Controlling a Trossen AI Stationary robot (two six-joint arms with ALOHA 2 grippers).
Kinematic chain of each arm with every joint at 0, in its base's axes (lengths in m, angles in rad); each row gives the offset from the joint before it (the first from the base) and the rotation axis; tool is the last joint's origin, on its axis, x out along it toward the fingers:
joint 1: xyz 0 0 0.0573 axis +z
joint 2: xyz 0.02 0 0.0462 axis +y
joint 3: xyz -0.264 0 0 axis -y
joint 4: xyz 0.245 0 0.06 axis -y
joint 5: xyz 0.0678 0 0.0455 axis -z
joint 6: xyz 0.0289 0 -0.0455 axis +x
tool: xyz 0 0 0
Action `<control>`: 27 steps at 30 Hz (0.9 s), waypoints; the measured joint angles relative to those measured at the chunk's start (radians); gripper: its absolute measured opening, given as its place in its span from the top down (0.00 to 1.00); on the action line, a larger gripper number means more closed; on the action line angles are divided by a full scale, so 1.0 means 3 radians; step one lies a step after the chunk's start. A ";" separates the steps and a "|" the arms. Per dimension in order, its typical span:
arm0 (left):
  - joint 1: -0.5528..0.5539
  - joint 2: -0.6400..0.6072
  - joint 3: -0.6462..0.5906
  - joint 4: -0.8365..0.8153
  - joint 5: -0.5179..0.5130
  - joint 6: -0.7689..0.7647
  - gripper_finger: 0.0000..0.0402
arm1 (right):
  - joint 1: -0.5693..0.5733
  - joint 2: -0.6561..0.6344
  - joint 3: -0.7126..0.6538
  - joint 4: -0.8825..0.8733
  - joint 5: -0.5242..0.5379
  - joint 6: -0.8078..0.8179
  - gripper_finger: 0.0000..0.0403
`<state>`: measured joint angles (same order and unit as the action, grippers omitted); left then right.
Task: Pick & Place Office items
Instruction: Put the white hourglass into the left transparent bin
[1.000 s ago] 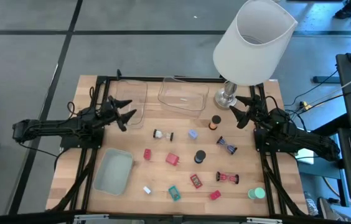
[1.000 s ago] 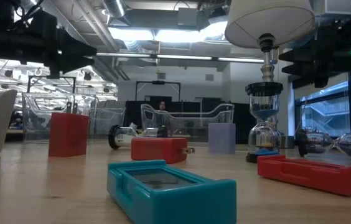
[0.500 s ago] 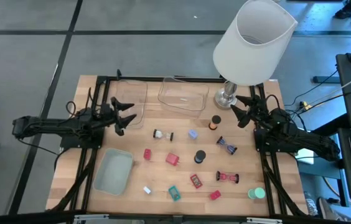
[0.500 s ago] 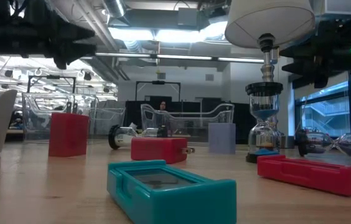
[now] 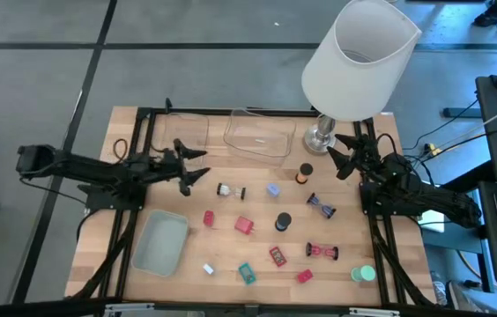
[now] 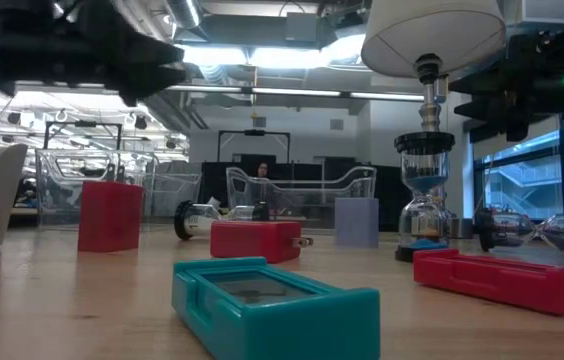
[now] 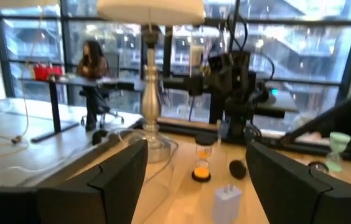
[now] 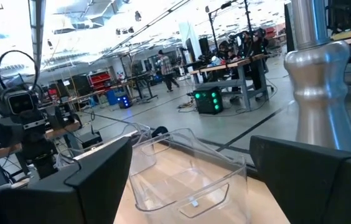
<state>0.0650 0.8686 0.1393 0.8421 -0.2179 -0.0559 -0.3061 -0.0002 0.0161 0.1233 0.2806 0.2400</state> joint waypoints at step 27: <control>-0.0096 0.2243 0.2513 -0.3345 0.0391 0.0253 0.33 | -0.0001 0.0000 0.0000 -0.0024 -0.0001 -0.0045 0.19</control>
<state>0.0362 1.5415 0.8932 -0.1614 -0.1006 0.0201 -0.3065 -0.0002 0.0162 0.1162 0.2802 0.2264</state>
